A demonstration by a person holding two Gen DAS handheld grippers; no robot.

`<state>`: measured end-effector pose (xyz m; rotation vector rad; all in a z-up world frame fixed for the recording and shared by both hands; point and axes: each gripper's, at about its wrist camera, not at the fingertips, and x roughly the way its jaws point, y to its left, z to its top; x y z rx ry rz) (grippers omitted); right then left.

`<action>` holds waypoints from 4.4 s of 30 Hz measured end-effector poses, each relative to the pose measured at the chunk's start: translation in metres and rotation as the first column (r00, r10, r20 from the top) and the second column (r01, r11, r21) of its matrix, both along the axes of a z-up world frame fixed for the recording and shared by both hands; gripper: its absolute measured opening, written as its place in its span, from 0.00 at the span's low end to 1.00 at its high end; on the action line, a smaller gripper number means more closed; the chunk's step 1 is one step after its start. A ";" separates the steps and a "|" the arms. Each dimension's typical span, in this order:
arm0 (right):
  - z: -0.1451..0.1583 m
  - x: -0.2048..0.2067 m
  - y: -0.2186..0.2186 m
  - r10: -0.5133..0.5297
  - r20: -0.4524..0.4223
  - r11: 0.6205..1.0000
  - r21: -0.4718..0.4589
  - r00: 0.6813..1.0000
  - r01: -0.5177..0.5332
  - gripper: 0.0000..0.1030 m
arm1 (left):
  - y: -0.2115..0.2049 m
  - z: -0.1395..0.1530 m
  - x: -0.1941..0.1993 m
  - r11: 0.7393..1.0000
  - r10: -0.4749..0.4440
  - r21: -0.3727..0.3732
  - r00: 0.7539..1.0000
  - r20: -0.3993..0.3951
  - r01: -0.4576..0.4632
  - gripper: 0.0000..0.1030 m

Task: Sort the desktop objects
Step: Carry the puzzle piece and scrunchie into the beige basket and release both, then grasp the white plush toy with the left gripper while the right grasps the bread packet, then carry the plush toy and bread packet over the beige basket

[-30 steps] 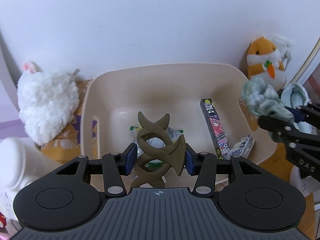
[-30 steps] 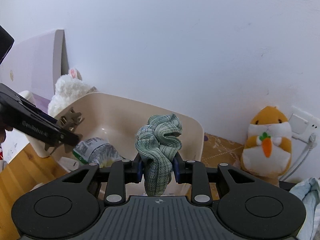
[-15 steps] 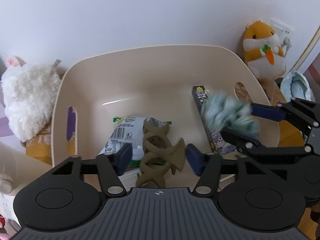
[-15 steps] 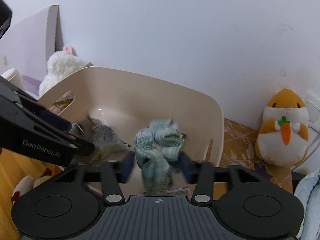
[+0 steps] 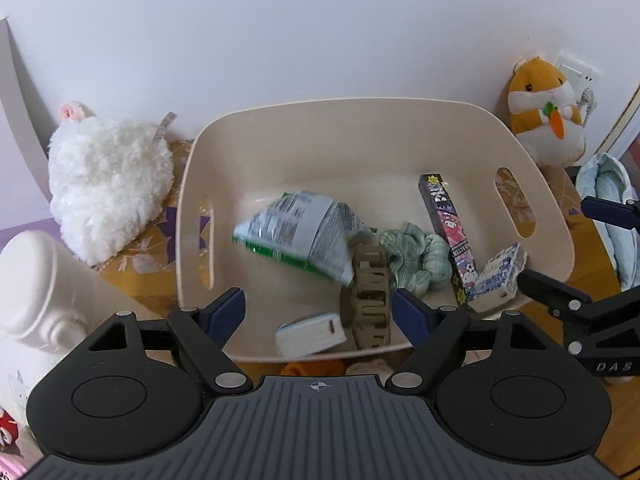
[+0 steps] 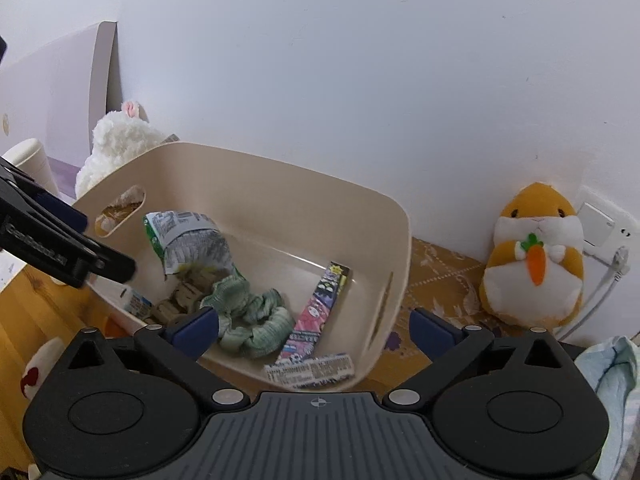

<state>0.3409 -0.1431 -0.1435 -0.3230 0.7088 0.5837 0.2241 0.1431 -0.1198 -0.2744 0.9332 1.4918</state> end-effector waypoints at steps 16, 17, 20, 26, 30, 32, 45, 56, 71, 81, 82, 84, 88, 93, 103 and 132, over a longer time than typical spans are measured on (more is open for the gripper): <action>-0.021 -0.029 -0.054 -0.082 -0.066 0.996 0.009 0.994 0.083 1.00 | -0.059 0.002 -0.041 0.999 0.036 -0.001 0.998 0.047 -0.036 0.79; -0.024 -0.031 -0.058 -0.089 -0.071 0.996 0.002 0.994 0.089 1.00 | -0.061 -0.001 -0.044 0.999 0.042 -0.001 0.998 0.042 -0.042 0.79; -0.034 -0.036 -0.066 -0.110 -0.092 0.994 -0.011 0.990 0.109 1.00 | -0.061 -0.010 -0.055 0.997 0.071 -0.016 0.997 0.032 -0.071 0.79; -0.057 -0.048 -0.078 -0.136 -0.141 0.990 -0.040 0.981 0.132 1.00 | -0.058 -0.029 -0.075 0.988 0.139 -0.072 0.989 0.041 -0.136 0.79; -0.069 -0.054 -0.083 -0.144 -0.178 0.989 -0.061 0.973 0.135 1.00 | -0.059 -0.041 -0.082 0.982 0.161 -0.111 0.986 0.046 -0.156 0.79; -0.076 -0.056 -0.083 -0.151 -0.201 0.987 -0.082 0.968 0.137 1.00 | -0.058 -0.045 -0.087 0.978 0.177 -0.128 0.982 0.072 -0.167 0.79; -0.104 -0.062 -0.064 -0.120 -0.249 0.975 -0.212 0.961 0.067 1.00 | -0.046 -0.078 -0.083 0.958 0.220 -0.199 0.974 0.045 -0.207 0.79; -0.103 -0.063 -0.062 -0.075 -0.284 0.991 -0.131 0.956 0.039 0.75 | -0.041 -0.099 -0.073 0.953 0.211 -0.213 0.977 -0.035 -0.214 0.55; -0.096 -0.077 -0.071 -0.081 -0.300 0.993 -0.109 0.951 0.050 0.29 | -0.067 -0.095 -0.083 0.954 0.216 -0.211 0.976 -0.015 -0.215 0.46; -0.074 -0.091 -0.093 -0.093 -0.276 0.995 -0.070 0.957 0.077 0.28 | -0.090 -0.069 -0.084 0.969 0.201 -0.151 0.979 0.014 -0.197 0.45; -0.069 -0.091 -0.096 -0.095 -0.269 0.995 -0.062 0.959 0.081 0.28 | -0.092 -0.063 -0.083 0.973 0.193 -0.137 0.981 0.021 -0.188 0.45; -0.060 -0.091 -0.099 -0.096 -0.258 0.995 -0.055 0.961 0.085 0.28 | -0.096 -0.053 -0.079 0.980 0.173 -0.109 0.984 0.034 -0.169 0.45; -0.041 -0.087 -0.104 -0.099 -0.223 0.995 -0.050 0.970 0.090 0.27 | -0.099 -0.031 -0.068 0.990 0.129 -0.056 0.991 0.047 -0.126 0.45; -0.015 -0.076 -0.111 -0.121 -0.176 0.993 -0.012 0.977 0.121 0.27 | -0.090 -0.005 -0.053 0.996 0.082 0.011 0.994 0.073 -0.083 0.45; 0.030 -0.045 -0.101 -0.137 -0.115 0.983 0.111 0.984 0.150 0.26 | -0.073 0.034 -0.022 0.995 0.024 0.098 0.994 0.104 -0.034 0.45; 0.002 0.034 0.038 -0.027 -0.137 0.998 0.051 0.990 0.034 0.26 | 0.031 -0.005 -0.008 0.981 0.191 0.039 0.981 -0.016 -0.190 0.46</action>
